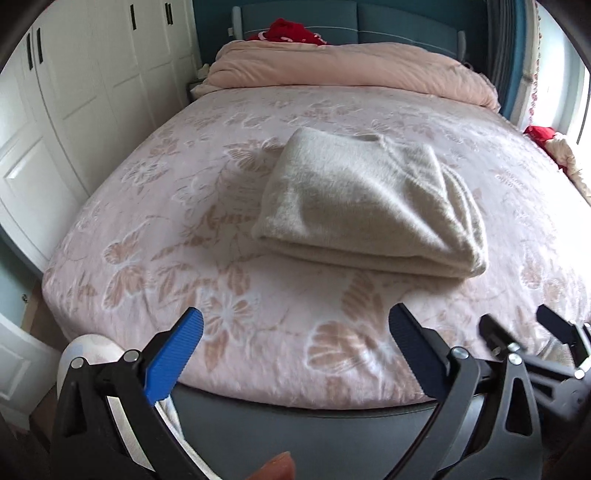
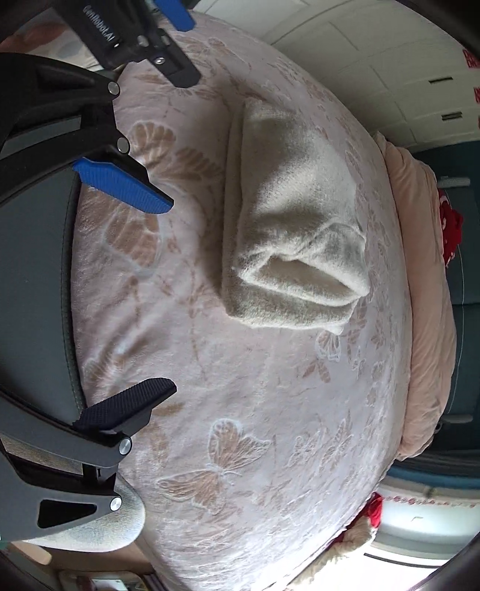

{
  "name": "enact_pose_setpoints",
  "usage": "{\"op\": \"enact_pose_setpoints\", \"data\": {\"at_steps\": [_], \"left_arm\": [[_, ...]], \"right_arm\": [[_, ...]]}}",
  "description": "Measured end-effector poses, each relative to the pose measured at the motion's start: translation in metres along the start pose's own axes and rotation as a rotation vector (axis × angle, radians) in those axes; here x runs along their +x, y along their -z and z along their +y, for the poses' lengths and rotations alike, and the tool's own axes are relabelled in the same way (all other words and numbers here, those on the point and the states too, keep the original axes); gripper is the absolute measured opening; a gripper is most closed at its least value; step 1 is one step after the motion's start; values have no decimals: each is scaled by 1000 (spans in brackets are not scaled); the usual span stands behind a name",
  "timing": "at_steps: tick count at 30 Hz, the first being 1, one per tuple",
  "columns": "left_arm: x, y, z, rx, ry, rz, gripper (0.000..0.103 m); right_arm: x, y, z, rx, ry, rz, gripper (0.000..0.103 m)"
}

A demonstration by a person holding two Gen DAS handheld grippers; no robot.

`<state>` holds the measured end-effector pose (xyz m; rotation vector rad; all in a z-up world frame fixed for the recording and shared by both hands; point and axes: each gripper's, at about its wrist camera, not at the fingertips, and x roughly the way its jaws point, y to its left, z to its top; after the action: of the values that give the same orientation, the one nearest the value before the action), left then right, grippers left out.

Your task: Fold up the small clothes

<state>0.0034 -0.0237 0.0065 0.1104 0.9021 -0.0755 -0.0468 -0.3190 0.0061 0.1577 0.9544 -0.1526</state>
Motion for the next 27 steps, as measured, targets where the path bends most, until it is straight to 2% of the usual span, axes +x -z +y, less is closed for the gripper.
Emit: {"op": "enact_pose_setpoints", "data": {"at_steps": [5,10,27], "left_arm": [[0,3,-2,10,-35,3,98],[-1,4,-8,23,-27,11,98],[-2,-2,-1,-4,-57,10,98]], "right_arm": [[-5,-4,-5,42,-14,-1,88],[-7,-1,6,6,1,5,88],[-6,-6,16,48,32,17,88]]}}
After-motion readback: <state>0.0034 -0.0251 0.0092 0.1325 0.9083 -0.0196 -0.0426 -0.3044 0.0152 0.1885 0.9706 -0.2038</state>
